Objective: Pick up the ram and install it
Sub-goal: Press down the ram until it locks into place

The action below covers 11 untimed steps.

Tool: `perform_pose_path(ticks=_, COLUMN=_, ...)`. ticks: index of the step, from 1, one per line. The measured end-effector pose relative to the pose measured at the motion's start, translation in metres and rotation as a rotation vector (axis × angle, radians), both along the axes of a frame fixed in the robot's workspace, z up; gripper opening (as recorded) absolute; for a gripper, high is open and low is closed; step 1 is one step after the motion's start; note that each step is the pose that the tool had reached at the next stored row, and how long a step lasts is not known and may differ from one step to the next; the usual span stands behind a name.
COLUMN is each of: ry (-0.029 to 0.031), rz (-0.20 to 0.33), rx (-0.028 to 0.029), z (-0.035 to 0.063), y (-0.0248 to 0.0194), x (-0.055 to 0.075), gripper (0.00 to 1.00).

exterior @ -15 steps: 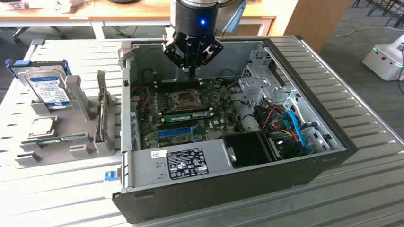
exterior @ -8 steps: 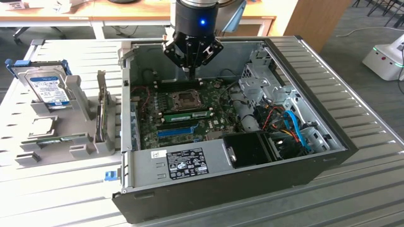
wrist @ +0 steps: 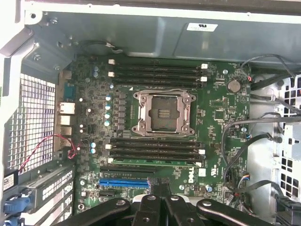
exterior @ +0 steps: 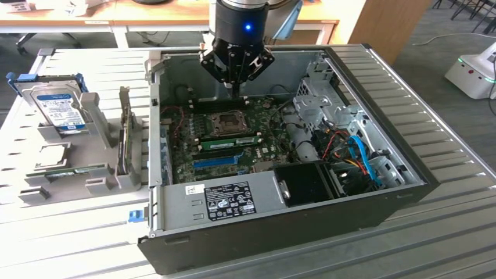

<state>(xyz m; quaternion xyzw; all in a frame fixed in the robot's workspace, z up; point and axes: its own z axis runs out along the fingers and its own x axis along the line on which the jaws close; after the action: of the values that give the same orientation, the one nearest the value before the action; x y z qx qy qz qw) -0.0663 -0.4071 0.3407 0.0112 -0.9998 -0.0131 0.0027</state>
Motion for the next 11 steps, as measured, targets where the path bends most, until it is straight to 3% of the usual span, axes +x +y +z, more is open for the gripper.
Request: perform_pose_path(ticks=11, ry=-0.0001, rz=0.0, rx=0.0001, z=0.0007, y=0.0, x=0.0, gripper=0.1)
